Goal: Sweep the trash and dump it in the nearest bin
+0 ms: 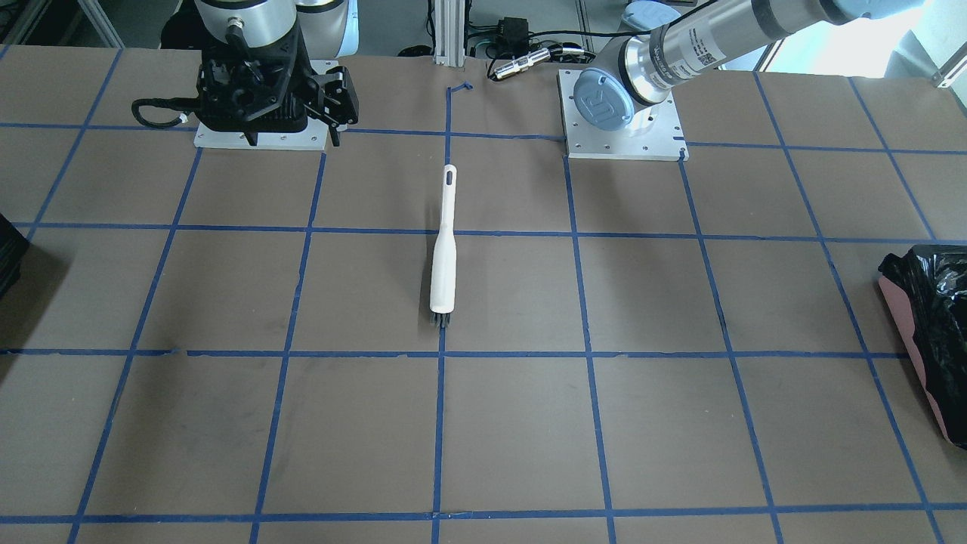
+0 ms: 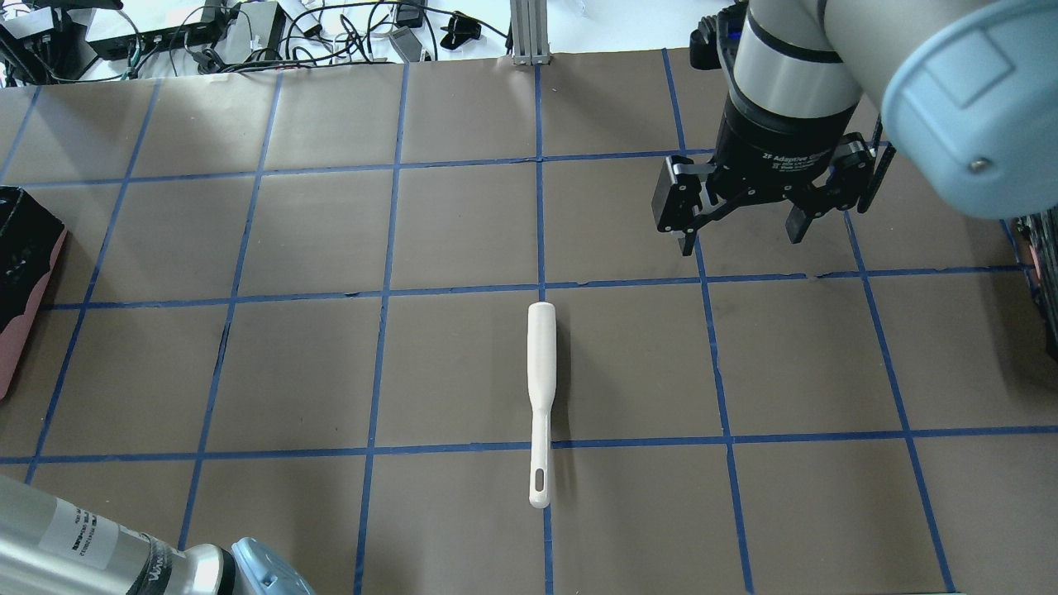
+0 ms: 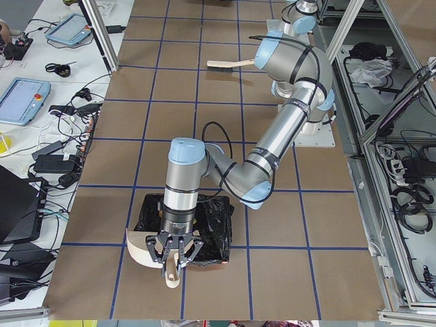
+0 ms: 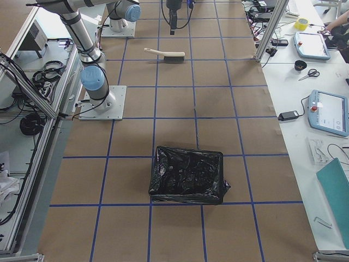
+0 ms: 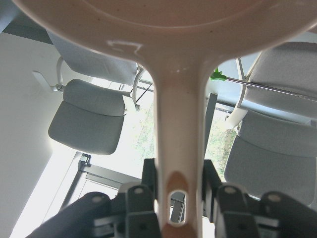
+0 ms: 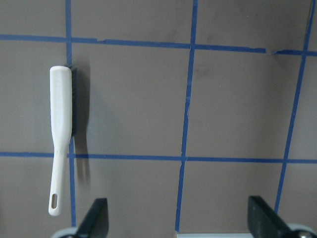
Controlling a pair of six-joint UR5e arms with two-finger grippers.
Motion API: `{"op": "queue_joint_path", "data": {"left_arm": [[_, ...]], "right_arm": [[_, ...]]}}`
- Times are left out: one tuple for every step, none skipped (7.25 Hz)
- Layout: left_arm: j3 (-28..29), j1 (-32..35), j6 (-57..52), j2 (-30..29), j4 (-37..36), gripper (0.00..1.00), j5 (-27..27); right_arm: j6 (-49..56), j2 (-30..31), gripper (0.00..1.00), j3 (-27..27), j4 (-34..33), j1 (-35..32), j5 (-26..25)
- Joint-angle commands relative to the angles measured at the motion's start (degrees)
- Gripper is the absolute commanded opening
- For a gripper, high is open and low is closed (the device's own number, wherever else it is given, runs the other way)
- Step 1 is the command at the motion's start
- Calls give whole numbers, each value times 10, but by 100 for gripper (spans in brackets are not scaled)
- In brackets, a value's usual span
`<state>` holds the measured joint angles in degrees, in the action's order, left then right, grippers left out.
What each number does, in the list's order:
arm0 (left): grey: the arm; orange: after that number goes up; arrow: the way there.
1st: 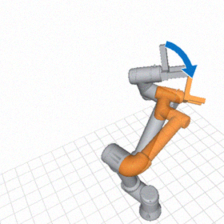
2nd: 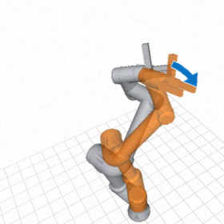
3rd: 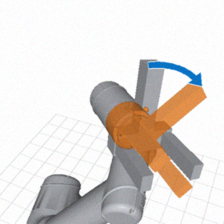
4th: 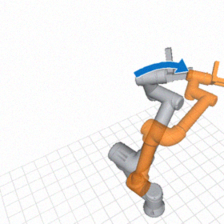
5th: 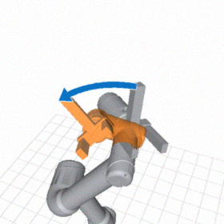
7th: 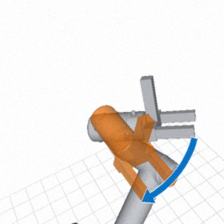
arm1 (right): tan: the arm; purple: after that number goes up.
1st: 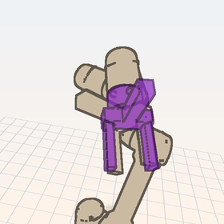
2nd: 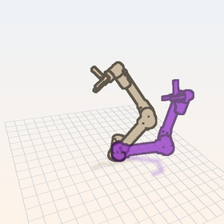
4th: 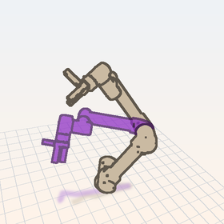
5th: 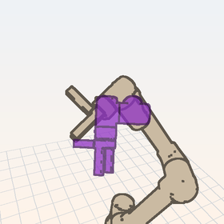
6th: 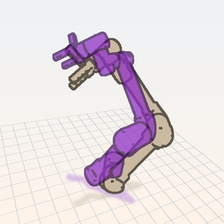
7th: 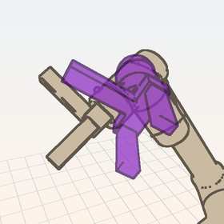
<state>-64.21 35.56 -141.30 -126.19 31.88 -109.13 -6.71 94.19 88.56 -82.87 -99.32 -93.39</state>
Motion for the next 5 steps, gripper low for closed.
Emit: {"op": "queue_joint_path", "data": {"left_arm": [[-9,2,-2,11,-2,0,2],[-9,7,9,12,1,0,7],[-8,19,15,17,1,0,8],[-2,33,15,31,-2,0,8],[1,45,18,47,-2,0,7]], "right_arm": [[-1,3,100,-2,-104,35,-28],[-1,-7,100,-14,-108,51,-22],[-2,-32,100,-41,-106,51,-22],[-1,-49,100,-65,-99,49,-21],[-1,-52,100,-64,-91,48,-9]]}}
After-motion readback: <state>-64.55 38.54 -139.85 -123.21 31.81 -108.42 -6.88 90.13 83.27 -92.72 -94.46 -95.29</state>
